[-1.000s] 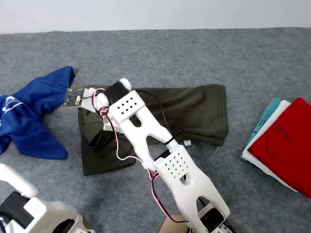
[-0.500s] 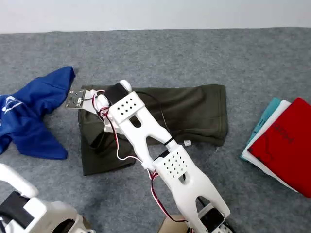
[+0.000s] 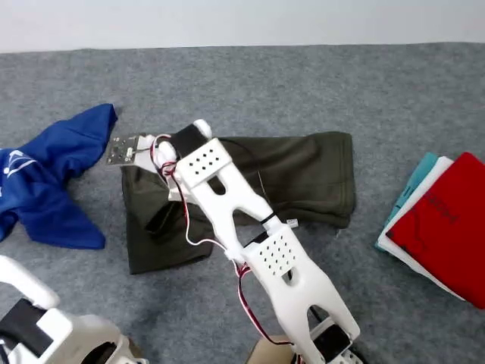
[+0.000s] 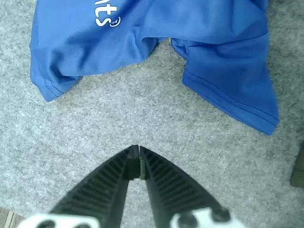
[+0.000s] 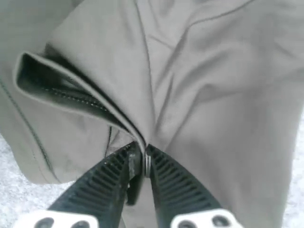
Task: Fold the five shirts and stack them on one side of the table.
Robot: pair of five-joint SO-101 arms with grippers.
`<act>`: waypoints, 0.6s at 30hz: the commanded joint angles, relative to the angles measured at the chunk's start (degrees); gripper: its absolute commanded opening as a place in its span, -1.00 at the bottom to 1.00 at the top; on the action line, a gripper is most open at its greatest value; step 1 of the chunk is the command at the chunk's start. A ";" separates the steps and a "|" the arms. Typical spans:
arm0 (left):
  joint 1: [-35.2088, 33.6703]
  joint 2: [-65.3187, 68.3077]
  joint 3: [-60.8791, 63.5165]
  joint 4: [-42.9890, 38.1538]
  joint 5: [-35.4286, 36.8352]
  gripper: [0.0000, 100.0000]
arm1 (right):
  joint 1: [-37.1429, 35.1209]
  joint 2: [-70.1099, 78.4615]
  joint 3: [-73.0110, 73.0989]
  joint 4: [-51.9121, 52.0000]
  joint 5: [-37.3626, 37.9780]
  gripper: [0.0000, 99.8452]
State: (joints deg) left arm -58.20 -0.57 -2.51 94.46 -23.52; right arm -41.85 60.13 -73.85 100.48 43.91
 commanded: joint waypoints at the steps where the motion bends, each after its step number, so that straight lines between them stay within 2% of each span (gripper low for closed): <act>1: 0.26 -0.26 -0.13 -0.97 0.00 -0.99 | 1.36 -5.32 -3.87 2.24 0.70 -0.98; 11: 0.35 -0.70 -0.13 -0.97 -0.26 -0.99 | -2.33 -5.14 -2.90 2.24 0.53 -0.96; 13: 0.44 -0.79 -0.31 -0.97 -0.35 -0.99 | -2.59 -5.58 -1.58 2.33 0.26 -0.85; 16: 0.44 -0.79 -0.31 -0.97 -0.44 -0.99 | -2.33 -6.73 -1.76 2.42 -4.92 -0.62; 18: 0.35 -0.79 -0.40 -0.97 -0.44 -0.99 | -2.51 -8.84 -1.14 2.42 -6.33 -0.53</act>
State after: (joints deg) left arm -58.20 -0.57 -2.51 94.46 -23.52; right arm -43.96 58.02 -73.85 100.48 40.04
